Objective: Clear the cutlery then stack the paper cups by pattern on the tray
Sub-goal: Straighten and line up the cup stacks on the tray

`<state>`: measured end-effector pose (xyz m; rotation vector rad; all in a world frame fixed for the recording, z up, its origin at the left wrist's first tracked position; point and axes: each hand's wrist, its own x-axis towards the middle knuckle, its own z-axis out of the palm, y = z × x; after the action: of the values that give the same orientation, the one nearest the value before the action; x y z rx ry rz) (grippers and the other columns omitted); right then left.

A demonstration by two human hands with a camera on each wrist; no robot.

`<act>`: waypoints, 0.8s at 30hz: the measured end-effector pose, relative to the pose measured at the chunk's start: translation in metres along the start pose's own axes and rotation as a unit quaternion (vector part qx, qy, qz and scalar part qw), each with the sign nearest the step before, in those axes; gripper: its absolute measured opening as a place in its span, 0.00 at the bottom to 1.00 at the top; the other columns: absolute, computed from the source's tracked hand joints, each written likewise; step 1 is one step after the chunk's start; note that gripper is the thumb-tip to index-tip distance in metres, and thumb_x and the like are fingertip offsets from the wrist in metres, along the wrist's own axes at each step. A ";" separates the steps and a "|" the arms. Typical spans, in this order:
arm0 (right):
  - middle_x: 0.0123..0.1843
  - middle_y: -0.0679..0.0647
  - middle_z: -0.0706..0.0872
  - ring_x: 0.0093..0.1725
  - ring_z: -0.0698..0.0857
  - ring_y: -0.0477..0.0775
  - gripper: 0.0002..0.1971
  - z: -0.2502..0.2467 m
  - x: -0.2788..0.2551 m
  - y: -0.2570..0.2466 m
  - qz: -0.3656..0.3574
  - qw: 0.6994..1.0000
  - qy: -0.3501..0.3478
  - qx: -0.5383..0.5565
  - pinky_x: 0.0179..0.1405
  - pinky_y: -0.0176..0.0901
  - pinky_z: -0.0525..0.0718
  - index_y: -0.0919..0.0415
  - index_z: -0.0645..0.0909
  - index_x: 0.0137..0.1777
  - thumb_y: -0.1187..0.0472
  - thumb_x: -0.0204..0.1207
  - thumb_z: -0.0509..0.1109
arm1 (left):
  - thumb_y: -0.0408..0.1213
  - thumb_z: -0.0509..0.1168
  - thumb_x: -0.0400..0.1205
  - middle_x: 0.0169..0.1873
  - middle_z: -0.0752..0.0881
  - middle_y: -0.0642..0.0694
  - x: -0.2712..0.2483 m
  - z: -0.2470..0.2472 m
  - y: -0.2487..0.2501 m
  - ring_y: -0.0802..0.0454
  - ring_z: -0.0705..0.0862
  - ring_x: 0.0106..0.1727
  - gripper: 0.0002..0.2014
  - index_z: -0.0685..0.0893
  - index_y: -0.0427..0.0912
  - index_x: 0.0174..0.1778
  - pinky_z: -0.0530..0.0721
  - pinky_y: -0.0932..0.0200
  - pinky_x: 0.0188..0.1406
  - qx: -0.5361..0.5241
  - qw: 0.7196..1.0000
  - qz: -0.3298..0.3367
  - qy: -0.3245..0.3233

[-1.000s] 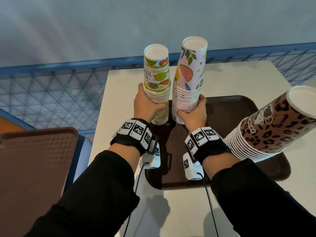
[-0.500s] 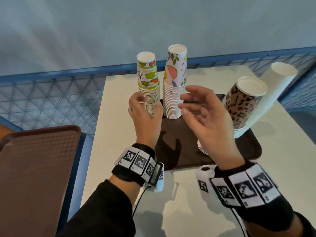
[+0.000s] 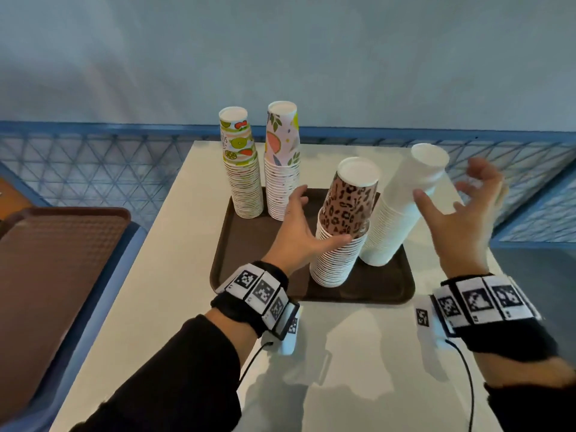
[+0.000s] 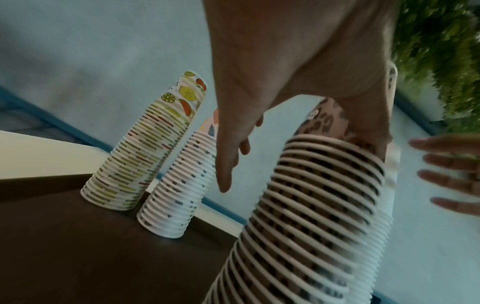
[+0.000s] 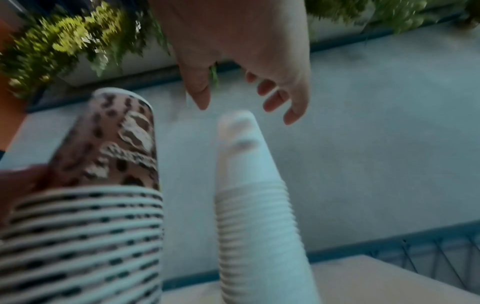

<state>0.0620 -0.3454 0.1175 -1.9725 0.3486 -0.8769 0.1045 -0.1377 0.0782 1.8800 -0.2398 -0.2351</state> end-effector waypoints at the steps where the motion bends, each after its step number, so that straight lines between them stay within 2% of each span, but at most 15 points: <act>1: 0.72 0.57 0.67 0.66 0.75 0.56 0.39 0.001 0.004 0.012 0.019 0.999 -0.033 -0.018 0.67 0.55 0.78 0.55 0.63 0.71 0.57 0.63 0.80 | 0.47 0.81 0.62 0.78 0.62 0.44 0.000 0.006 -0.001 0.49 0.64 0.78 0.56 0.50 0.56 0.78 0.67 0.43 0.78 0.000 1.000 -0.009 0.002; 5: 0.78 0.57 0.63 0.73 0.70 0.56 0.50 0.012 0.015 0.038 0.097 0.983 -0.157 -0.024 0.73 0.53 0.71 0.53 0.54 0.77 0.59 0.59 0.82 | 0.39 0.83 0.59 0.71 0.74 0.52 -0.004 0.024 -0.002 0.55 0.74 0.71 0.55 0.54 0.55 0.76 0.72 0.48 0.74 0.006 1.000 -0.004 0.010; 9: 0.75 0.57 0.69 0.73 0.72 0.59 0.55 0.023 0.015 0.057 0.099 0.970 -0.220 -0.032 0.72 0.62 0.73 0.55 0.54 0.77 0.57 0.54 0.84 | 0.36 0.82 0.60 0.69 0.78 0.51 -0.008 0.041 -0.007 0.53 0.77 0.69 0.51 0.59 0.53 0.75 0.75 0.48 0.71 0.025 0.999 -0.011 0.045; 12: 0.70 0.59 0.77 0.68 0.77 0.63 0.49 0.029 0.017 0.065 0.112 0.968 -0.220 -0.048 0.65 0.55 0.77 0.58 0.58 0.74 0.59 0.56 0.84 | 0.36 0.81 0.61 0.63 0.82 0.51 -0.003 0.045 -0.010 0.53 0.80 0.64 0.44 0.66 0.52 0.71 0.78 0.49 0.67 0.030 0.996 -0.019 0.082; 15: 0.67 0.59 0.79 0.65 0.79 0.64 0.44 0.032 0.024 0.070 0.108 0.971 -0.209 -0.050 0.56 0.48 0.75 0.58 0.61 0.72 0.60 0.58 0.82 | 0.36 0.81 0.61 0.59 0.83 0.53 0.011 0.045 -0.008 0.55 0.81 0.60 0.41 0.68 0.51 0.68 0.79 0.55 0.62 0.037 0.995 -0.011 0.092; 19: 0.67 0.58 0.80 0.64 0.79 0.62 0.44 0.040 0.037 0.076 0.106 0.974 -0.195 -0.046 0.55 0.44 0.74 0.57 0.62 0.72 0.59 0.57 0.83 | 0.34 0.81 0.61 0.53 0.81 0.55 0.041 0.044 -0.003 0.56 0.80 0.56 0.38 0.70 0.45 0.65 0.77 0.57 0.58 0.048 0.994 0.002 0.094; 24: 0.67 0.58 0.79 0.65 0.79 0.61 0.44 0.055 0.053 0.082 0.093 0.978 -0.181 -0.050 0.55 0.43 0.74 0.57 0.62 0.72 0.59 0.58 0.82 | 0.34 0.80 0.62 0.57 0.81 0.52 0.081 0.043 -0.004 0.54 0.79 0.57 0.40 0.68 0.42 0.67 0.73 0.62 0.53 0.066 0.993 0.013 0.101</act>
<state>0.1458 -0.3835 0.0547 -2.1040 0.3611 -0.3767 0.1704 -0.1986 0.0576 2.0146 -0.1442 -0.0114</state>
